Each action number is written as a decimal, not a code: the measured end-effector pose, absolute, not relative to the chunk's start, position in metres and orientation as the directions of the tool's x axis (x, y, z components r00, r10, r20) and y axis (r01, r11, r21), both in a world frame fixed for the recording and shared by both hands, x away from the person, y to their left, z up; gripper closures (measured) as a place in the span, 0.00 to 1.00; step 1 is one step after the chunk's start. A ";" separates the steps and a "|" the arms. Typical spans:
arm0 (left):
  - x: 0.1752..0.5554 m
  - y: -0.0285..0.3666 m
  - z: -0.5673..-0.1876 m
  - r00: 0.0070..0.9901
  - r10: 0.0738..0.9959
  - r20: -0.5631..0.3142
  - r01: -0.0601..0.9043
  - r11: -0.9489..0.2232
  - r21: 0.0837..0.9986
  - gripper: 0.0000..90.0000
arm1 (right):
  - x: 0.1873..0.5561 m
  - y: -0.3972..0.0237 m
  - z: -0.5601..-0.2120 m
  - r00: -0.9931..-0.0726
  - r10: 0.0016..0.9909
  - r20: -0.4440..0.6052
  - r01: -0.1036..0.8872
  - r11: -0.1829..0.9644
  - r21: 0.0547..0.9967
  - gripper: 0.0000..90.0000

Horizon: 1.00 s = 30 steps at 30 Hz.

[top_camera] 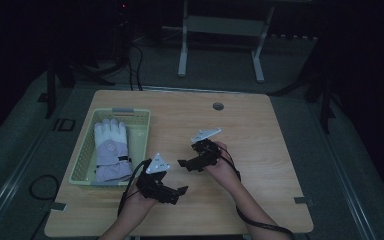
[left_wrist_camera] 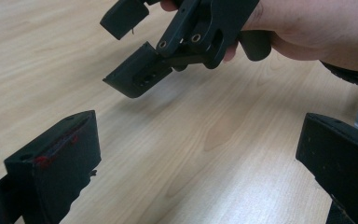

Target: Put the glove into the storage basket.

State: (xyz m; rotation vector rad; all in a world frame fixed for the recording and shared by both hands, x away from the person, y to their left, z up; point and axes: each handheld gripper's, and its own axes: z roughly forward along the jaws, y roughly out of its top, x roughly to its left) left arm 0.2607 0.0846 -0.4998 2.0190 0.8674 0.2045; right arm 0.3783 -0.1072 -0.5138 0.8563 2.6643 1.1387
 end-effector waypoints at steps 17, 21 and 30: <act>0.258 0.049 -0.524 0.797 0.570 -0.198 0.474 -0.387 0.791 0.00 | 0.361 -0.150 -0.536 -0.847 0.524 0.095 0.428 0.564 0.707 0.16; 0.256 0.042 -0.531 0.826 0.528 -0.197 0.451 -0.410 0.792 0.00 | 0.358 -0.158 -0.541 -0.842 0.532 0.087 0.429 0.564 0.705 0.16; 0.253 0.030 -0.543 0.851 0.485 -0.200 0.434 -0.436 0.789 0.00 | 0.348 -0.178 -0.549 -0.835 0.544 0.082 0.427 0.547 0.720 0.16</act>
